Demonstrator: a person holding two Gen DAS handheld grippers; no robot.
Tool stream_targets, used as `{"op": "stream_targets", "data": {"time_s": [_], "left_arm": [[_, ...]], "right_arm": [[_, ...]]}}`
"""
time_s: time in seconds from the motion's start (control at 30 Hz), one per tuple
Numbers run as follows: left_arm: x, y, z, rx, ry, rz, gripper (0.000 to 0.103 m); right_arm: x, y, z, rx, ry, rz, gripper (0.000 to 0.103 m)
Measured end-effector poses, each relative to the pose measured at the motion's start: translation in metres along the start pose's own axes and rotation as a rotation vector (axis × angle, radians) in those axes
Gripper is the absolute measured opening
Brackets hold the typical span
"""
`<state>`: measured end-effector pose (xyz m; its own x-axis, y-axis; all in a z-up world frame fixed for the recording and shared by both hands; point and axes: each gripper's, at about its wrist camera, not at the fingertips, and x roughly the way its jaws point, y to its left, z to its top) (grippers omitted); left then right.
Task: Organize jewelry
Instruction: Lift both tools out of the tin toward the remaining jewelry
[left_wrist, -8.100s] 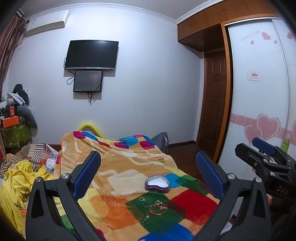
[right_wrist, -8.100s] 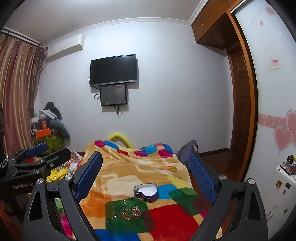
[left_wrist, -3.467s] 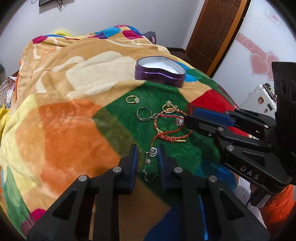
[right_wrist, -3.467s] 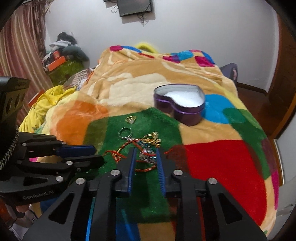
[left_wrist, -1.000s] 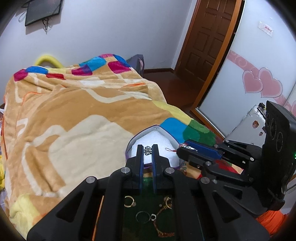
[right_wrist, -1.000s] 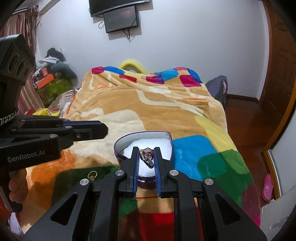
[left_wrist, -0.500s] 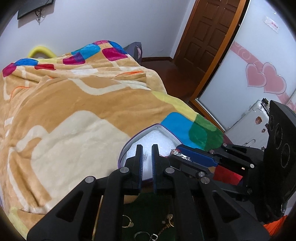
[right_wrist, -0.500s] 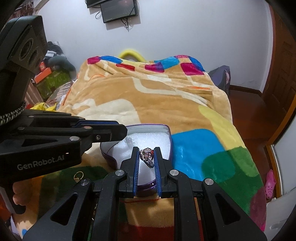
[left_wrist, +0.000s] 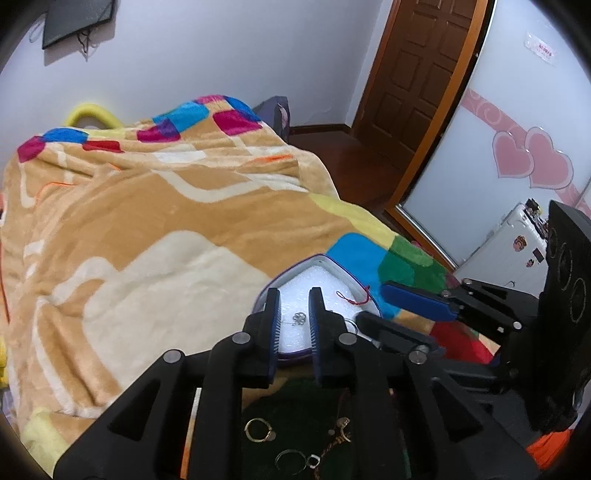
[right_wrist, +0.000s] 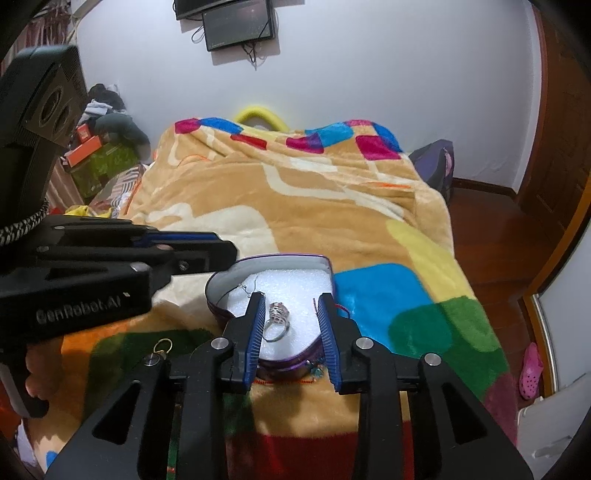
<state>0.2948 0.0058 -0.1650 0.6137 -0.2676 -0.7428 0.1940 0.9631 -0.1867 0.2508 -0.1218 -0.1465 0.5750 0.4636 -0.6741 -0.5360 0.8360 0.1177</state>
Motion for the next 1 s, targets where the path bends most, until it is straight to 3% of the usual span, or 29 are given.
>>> {"op": "stream_targets", "data": {"time_s": [0.2, 0.6, 1.0], "left_arm": [[-0.026, 0.003, -0.002, -0.006, -0.045, 0.035, 0.030], [-0.060, 0.015, -0.028, -0.036, -0.035, 0.087, 0.030], [-0.056, 0.014, -0.086, -0.052, 0.079, 0.075, 0.030]], "right_arm": [[-0.025, -0.006, 0.001, 0.019, -0.038, -0.021, 0.027], [-0.057, 0.003, -0.006, 0.034, -0.065, -0.029, 0.027], [-0.037, 0.030, -0.038, 0.002, 0.046, 0.021, 0.027]]}}
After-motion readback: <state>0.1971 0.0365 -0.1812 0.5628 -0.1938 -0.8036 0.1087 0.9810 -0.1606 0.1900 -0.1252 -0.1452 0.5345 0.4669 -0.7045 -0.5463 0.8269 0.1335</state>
